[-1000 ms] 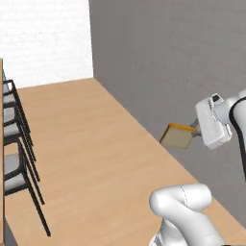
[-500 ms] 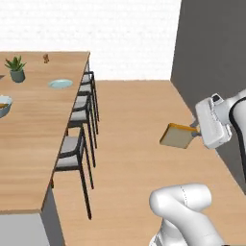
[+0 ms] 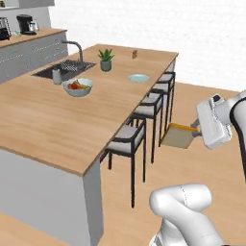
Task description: Start the toaster. Once the lever pops up, take the bread to the plate on the dining counter.
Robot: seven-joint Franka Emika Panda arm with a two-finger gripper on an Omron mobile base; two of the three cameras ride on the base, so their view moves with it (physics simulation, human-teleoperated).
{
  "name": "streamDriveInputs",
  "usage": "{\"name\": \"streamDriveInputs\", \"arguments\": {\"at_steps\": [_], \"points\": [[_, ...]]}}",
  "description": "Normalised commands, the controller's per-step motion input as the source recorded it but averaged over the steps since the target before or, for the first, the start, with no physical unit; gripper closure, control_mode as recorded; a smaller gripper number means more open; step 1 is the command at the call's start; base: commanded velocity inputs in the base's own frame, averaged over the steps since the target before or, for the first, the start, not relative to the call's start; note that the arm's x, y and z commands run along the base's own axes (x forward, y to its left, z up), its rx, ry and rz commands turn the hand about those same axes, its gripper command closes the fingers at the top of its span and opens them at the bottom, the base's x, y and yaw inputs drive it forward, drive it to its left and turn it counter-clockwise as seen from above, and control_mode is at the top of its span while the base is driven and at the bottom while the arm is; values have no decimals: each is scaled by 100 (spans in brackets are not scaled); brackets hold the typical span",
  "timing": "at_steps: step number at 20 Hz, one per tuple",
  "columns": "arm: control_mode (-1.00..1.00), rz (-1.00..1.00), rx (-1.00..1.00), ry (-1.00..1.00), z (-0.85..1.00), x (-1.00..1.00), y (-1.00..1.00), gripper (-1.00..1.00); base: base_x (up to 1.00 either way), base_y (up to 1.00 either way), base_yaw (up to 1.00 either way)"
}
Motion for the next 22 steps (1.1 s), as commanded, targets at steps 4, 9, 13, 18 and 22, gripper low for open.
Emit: {"name": "streamDriveInputs", "arguments": {"at_steps": [4, 9, 13, 18, 22], "points": [[100, 0, 0, 0, 0, 0, 0, 100, 17, 0, 73], [100, 0, 0, 0, 0, 0, 0, 100, 4, 0, 70], [100, 0, 0, 0, 0, 0, 0, 100, 0, -1, 62], [100, 0, 0, 0, 0, 0, 0, 100, -2, -9, 46], [100, 0, 0, 0, 0, 0, 0, 100, -39, -30, 29]]}}
